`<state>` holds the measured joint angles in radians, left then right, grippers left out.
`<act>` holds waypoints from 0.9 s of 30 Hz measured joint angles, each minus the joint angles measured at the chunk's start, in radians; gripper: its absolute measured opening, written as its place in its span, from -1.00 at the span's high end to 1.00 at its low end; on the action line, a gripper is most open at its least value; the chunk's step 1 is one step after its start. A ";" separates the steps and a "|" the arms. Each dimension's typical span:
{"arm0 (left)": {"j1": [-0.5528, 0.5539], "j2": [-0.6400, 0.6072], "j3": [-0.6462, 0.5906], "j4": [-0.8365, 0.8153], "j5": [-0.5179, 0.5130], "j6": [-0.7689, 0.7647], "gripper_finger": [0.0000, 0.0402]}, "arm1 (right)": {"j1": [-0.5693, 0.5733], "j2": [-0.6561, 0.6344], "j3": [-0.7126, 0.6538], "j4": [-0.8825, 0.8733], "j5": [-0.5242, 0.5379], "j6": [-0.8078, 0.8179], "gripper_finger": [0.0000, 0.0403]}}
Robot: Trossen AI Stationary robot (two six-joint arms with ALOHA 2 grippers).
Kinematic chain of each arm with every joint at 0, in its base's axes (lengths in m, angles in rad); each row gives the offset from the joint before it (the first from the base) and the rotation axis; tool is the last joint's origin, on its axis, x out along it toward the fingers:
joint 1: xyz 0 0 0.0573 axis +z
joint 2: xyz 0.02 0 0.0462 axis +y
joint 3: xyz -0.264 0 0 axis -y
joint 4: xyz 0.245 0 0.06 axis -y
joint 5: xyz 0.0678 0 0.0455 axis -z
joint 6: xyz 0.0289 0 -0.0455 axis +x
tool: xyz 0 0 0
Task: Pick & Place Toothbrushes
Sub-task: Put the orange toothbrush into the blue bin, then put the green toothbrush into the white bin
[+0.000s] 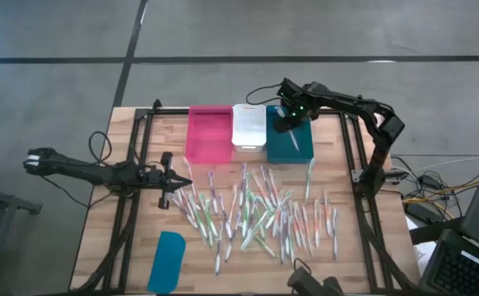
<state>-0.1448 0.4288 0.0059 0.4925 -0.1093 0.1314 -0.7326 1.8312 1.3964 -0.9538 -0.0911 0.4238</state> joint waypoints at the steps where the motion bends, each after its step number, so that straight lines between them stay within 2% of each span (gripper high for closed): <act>1: 0.000 0.000 0.000 0.000 0.000 0.000 0.91 | 0.000 0.007 -0.001 0.000 0.000 0.007 0.94; 5: 0.000 0.000 0.000 0.000 0.000 0.000 0.91 | -0.002 0.035 -0.003 0.003 0.003 0.014 0.90; 22: 0.000 0.000 0.000 0.000 0.000 0.000 0.91 | -0.001 0.054 -0.002 0.014 0.008 0.002 0.34; 27: 0.000 0.000 0.000 0.000 0.000 0.000 0.91 | 0.000 0.026 0.027 -0.050 0.006 -0.020 0.23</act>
<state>-0.1448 0.4289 0.0059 0.4926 -0.1093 0.1314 -0.7330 1.8576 1.4233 -1.0037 -0.0853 0.4038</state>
